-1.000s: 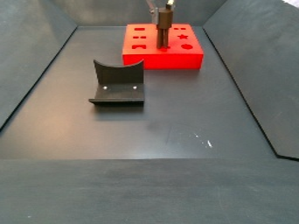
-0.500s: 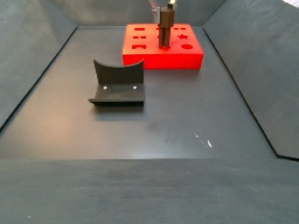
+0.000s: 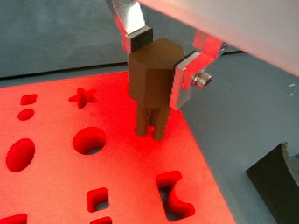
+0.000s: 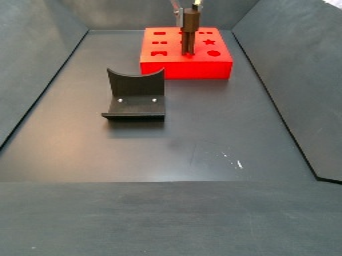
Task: Insert the 3 prong object.
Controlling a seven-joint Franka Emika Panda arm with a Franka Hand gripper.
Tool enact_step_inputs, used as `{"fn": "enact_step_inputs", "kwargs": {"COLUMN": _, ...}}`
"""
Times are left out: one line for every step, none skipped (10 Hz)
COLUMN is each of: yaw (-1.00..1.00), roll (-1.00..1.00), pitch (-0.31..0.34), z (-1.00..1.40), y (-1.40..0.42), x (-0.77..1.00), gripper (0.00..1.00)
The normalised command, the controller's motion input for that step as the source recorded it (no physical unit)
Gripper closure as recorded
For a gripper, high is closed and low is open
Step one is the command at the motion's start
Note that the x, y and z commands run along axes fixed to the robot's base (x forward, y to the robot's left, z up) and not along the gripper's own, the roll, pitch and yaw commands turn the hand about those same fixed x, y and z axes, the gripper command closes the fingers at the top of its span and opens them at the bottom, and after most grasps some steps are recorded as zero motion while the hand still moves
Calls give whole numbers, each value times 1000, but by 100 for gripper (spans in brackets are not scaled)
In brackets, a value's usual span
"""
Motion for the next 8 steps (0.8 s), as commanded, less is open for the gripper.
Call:
{"fn": "enact_step_inputs", "kwargs": {"yaw": -97, "roll": 0, "pitch": -13, "z": -186, "y": 183, "x": -203, "gripper": 100}}
{"fn": "enact_step_inputs", "kwargs": {"yaw": -23, "roll": 0, "pitch": -14, "z": -120, "y": 9, "x": -83, "gripper": 100}}
{"fn": "enact_step_inputs", "kwargs": {"yaw": 0, "roll": 31, "pitch": -3, "z": -103, "y": -66, "x": 0, "gripper": 100}}
{"fn": "enact_step_inputs", "kwargs": {"yaw": 0, "roll": 169, "pitch": -1, "z": -160, "y": -123, "x": 0, "gripper": 100}}
{"fn": "enact_step_inputs", "kwargs": {"yaw": 0, "roll": 401, "pitch": 0, "z": -306, "y": -314, "x": 111, "gripper": 100}}
{"fn": "enact_step_inputs", "kwargs": {"yaw": -34, "roll": 454, "pitch": 0, "z": -446, "y": -291, "x": 257, "gripper": 100}}
{"fn": "enact_step_inputs", "kwargs": {"yaw": -126, "roll": 294, "pitch": 53, "z": -500, "y": -189, "x": 249, "gripper": 100}}
{"fn": "enact_step_inputs", "kwargs": {"yaw": -177, "roll": 216, "pitch": 109, "z": -549, "y": -123, "x": 194, "gripper": 100}}
